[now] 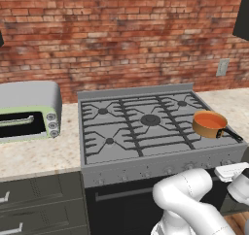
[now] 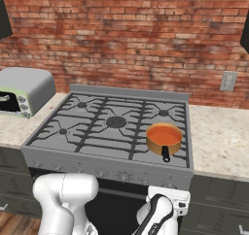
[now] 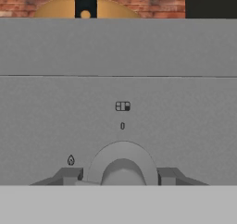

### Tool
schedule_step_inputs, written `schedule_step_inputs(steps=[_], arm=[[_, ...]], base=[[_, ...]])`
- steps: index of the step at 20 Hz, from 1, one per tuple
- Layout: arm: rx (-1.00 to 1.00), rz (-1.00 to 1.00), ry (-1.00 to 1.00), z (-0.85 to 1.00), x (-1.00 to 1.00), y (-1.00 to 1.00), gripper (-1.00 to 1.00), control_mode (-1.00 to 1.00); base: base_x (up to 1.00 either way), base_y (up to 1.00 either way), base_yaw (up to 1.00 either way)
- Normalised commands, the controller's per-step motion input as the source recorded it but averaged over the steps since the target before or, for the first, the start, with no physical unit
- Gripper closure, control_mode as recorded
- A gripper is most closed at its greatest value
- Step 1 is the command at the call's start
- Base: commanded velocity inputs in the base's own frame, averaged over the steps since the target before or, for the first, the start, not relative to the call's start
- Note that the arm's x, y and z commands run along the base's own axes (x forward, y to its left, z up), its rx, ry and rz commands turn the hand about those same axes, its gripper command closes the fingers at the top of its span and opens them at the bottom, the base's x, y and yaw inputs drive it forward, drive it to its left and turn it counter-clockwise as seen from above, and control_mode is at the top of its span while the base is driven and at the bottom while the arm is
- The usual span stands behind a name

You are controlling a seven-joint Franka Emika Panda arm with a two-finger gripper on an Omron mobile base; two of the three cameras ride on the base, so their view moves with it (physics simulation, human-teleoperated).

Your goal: Wait until the marinara sauce is simmered to a deep red color and then turn off the stove.

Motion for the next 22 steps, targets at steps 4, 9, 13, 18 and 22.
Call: schedule_step_inputs(steps=[4, 9, 13, 18, 22], arm=[[0.0, 0.0, 0.0, 0.0, 0.0, 0.0, 1.0, -1.0], [0.0, 0.0, 0.0, 0.0, 0.0, 0.0, 1.0, -1.0], [0.0, 0.0, 0.0, 0.0, 0.0, 0.0, 1.0, -1.0], [0.0, 0.0, 0.0, 0.0, 0.0, 0.0, 1.0, -1.0], [0.0, 0.0, 0.0, 0.0, 0.0, 0.0, 1.0, -1.0]], base=[[0.0, 0.0, 0.0], [0.0, 0.0, 0.0], [0.0, 0.0, 0.0], [0.0, 0.0, 0.0], [0.0, 0.0, 0.0]])
